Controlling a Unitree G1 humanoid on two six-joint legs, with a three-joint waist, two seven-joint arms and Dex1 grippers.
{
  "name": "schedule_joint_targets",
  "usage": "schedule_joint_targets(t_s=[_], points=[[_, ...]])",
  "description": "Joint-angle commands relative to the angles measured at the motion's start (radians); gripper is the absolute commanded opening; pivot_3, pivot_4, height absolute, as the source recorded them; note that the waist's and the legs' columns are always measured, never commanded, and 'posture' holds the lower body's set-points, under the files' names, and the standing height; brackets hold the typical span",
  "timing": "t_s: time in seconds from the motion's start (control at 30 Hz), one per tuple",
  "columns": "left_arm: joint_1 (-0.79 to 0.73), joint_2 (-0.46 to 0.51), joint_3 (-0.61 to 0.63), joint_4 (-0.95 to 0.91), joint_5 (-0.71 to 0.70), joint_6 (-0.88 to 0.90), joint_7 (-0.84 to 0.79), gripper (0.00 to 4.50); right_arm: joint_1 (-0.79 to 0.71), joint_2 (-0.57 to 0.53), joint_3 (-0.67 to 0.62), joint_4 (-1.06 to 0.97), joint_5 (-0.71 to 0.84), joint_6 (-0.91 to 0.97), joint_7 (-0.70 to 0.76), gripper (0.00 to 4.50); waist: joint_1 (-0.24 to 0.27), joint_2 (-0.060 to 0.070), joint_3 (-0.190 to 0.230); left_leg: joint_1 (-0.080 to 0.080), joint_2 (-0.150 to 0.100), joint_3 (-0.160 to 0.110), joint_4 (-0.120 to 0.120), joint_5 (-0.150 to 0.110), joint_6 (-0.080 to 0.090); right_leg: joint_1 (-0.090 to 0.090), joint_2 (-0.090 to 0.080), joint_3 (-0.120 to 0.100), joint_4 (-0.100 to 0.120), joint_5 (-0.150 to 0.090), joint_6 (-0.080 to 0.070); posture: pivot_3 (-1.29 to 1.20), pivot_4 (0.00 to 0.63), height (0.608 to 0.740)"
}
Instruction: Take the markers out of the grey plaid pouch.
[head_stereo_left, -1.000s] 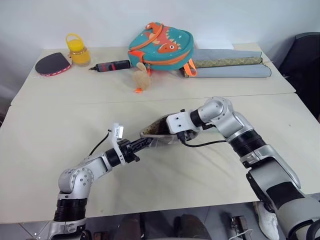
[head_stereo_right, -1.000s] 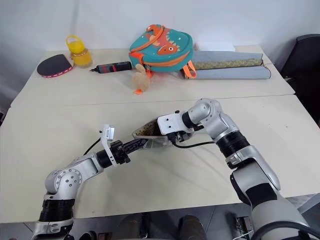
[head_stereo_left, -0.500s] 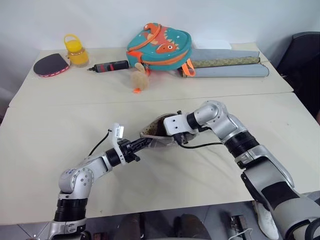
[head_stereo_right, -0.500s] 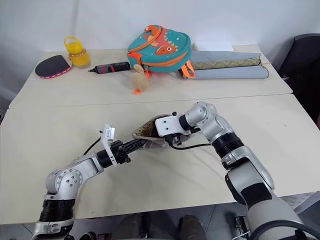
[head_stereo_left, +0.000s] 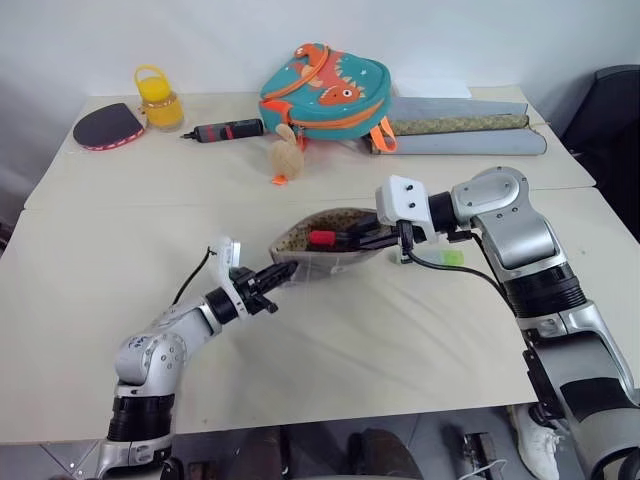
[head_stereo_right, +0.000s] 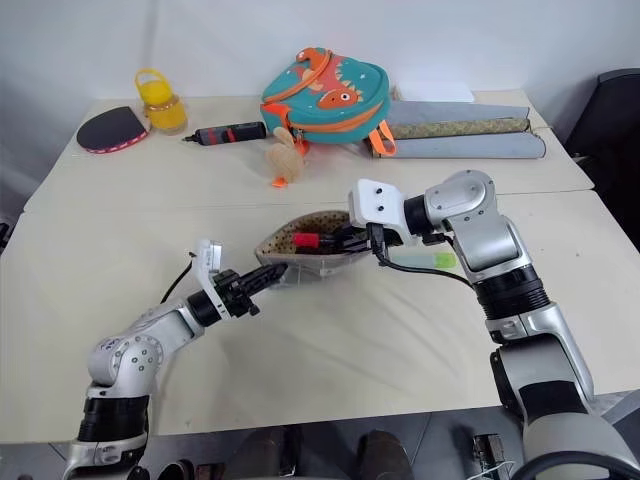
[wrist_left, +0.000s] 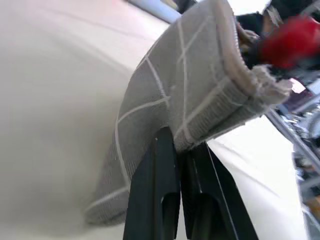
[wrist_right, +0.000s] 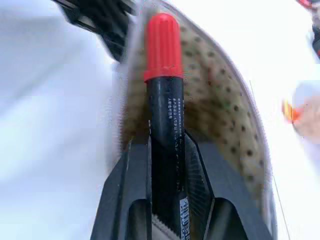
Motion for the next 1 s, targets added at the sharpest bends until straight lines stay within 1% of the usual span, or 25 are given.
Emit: schedule_joint_targets(t_s=[0.03, 0.1, 0.13, 0.23, 0.3, 0.37, 0.43, 0.5, 0.53, 0.63, 0.7, 0.77, 0.8, 0.9, 0.97, 1.0], points=[[-0.026, 0.051, 0.006, 0.012, 0.102, -0.103, -0.003, 0.00, -0.018, 0.057, -0.067, -0.053, 0.092, -0.005, -0.039, 0.54, -0.002, 0.000, 0.000, 0.000, 0.000, 0.000, 0.000, 0.000, 0.000, 0.000, 0.000, 0.000, 0.000, 0.000, 0.000, 0.00, 0.150, 0.740], [-0.020, 0.080, -0.017, 0.023, 0.165, -0.156, -0.019, 0.00, -0.038, 0.104, -0.101, -0.061, 0.136, -0.019, -0.076, 0.54, -0.004, 0.000, 0.000, 0.000, 0.000, 0.001, -0.001, 0.000, 0.000, -0.001, 0.001, 0.000, 0.001, 0.000, 0.000, 0.00, 0.150, 0.740], [-0.022, 0.079, -0.009, 0.025, 0.170, -0.171, -0.015, 0.00, -0.054, 0.126, -0.121, -0.062, 0.159, -0.008, -0.100, 0.54, -0.002, 0.000, 0.000, 0.000, 0.000, 0.001, -0.001, 0.000, 0.000, -0.001, 0.001, 0.000, 0.001, 0.000, 0.000, 0.00, 0.150, 0.740], [-0.038, 0.089, 0.004, 0.031, 0.228, -0.264, -0.004, 0.00, -0.116, 0.176, -0.170, -0.011, 0.167, -0.107, -0.172, 0.54, -0.001, 0.000, 0.000, -0.003, 0.000, 0.001, 0.000, 0.000, 0.000, -0.006, 0.000, 0.001, 0.008, 0.000, 0.000, 0.00, 0.150, 0.740], [-0.056, 0.077, 0.016, 0.025, 0.232, -0.298, -0.004, 0.00, -0.119, 0.196, -0.186, 0.001, 0.194, -0.110, -0.182, 0.54, 0.002, -0.001, 0.000, -0.008, 0.000, 0.001, 0.001, 0.001, 0.000, -0.011, 0.000, 0.001, 0.011, 0.000, 0.000, 0.00, 0.150, 0.740], [-0.066, 0.074, 0.020, 0.021, 0.242, -0.325, -0.005, 0.00, -0.118, 0.205, -0.195, 0.004, 0.215, -0.105, -0.183, 0.54, 0.006, -0.002, -0.001, -0.008, 0.000, 0.000, 0.001, 0.002, 0.001, -0.011, -0.001, 0.000, 0.012, 0.000, 0.000, 0.00, 0.150, 0.740], [-0.075, 0.110, 0.030, 0.024, 0.305, -0.373, 0.016, 0.00, -0.103, 0.172, -0.175, -0.001, 0.203, -0.081, -0.157, 0.54, 0.006, -0.002, -0.001, -0.009, -0.001, 0.000, 0.001, 0.002, 0.001, -0.011, -0.001, 0.000, 0.012, 0.000, 0.000, 0.00, 0.150, 0.740], [-0.083, 0.164, 0.062, 0.041, 0.377, -0.434, 0.044, 0.00, -0.077, 0.116, -0.138, 0.012, 0.145, -0.103, -0.126, 0.54, 0.003, -0.002, -0.001, -0.011, -0.002, 0.000, 0.001, 0.002, 0.002, -0.013, -0.001, 0.000, 0.012, 0.000, 0.000, 0.00, 0.150, 0.740], [-0.069, 0.212, 0.067, 0.046, 0.429, -0.483, 0.036, 0.00, -0.060, 0.074, -0.110, 0.044, 0.084, -0.157, -0.122, 0.54, 0.002, -0.002, -0.001, -0.011, -0.002, 0.000, 0.001, 0.003, 0.002, -0.013, -0.001, 0.000, 0.012, 0.000, 0.000, 0.00, 0.150, 0.740], [-0.018, 0.297, 0.062, 0.040, 0.511, -0.574, 0.006, 0.00, -0.023, -0.008, -0.058, 0.116, -0.022, -0.264, -0.120, 0.54, 0.000, -0.002, -0.001, -0.011, -0.002, 0.001, 0.000, 0.003, 0.002, -0.014, -0.001, 0.000, 0.012, 0.000, 0.000, 0.00, 0.150, 0.740], [0.039, 0.306, 0.069, 0.017, 0.526, -0.595, 0.007, 0.00, 0.039, -0.047, -0.061, 0.071, 0.010, -0.220, -0.081, 0.54, 0.000, -0.002, 0.000, -0.010, -0.002, 0.002, -0.001, 0.003, 0.002, -0.014, -0.002, 0.000, 0.011, 0.000, 0.000, 0.00, 0.150, 0.740], [0.093, 0.288, 0.072, -0.003, 0.530, -0.595, 0.020, 0.00, 0.116, -0.089, -0.057, -0.020, 0.039, -0.149, -0.036, 0.54, 0.000, -0.002, 0.000, -0.010, -0.002, 0.002, -0.002, 0.002, 0.002, -0.014, -0.002, 0.000, 0.010, 0.000, 0.000, 0.00, 0.150, 0.740], [0.115, 0.276, 0.070, -0.011, 0.531, -0.600, 0.026, 0.00, 0.153, -0.111, -0.048, -0.051, 0.029, -0.134, -0.024, 0.54, 0.000, -0.002, 0.000, -0.010, -0.001, 0.001, -0.002, 0.002, 0.002, -0.014, -0.002, 0.000, 0.011, 0.000, 0.000, 0.00, 0.150, 0.740], [0.164, 0.235, 0.049, -0.028, 0.549, -0.609, 0.042, 0.00, 0.256, -0.148, -0.028, -0.080, -0.033, -0.182, -0.051, 0.54, 0.002, -0.002, 0.000, -0.011, -0.001, 0.001, -0.001, 0.002, 0.002, -0.014, -0.002, 0.000, 0.010, 0.000, 0.000, 0.00, 0.150, 0.740], [0.182, 0.223, 0.030, -0.023, 0.587, -0.627, 0.058, 0.00, 0.312, -0.145, -0.034, -0.105, -0.031, -0.172, -0.084, 0.54, 0.002, -0.002, 0.000, -0.011, -0.001, 0.001, 0.000, 0.002, 0.002, -0.013, -0.002, 0.000, 0.009, 0.000, 0.000, 0.00, 0.150, 0.740], [0.189, 0.214, 0.027, -0.023, 0.584, -0.627, 0.056, 0.00, 0.332, -0.149, -0.028, -0.097, -0.065, -0.211, -0.113, 0.54, 0.002, -0.002, 0.000, -0.011, -0.001, 0.001, 0.000, 0.002, 0.002, -0.014, -0.002, 0.000, 0.009, 0.000, 0.000, 0.00, 0.150, 0.740]])
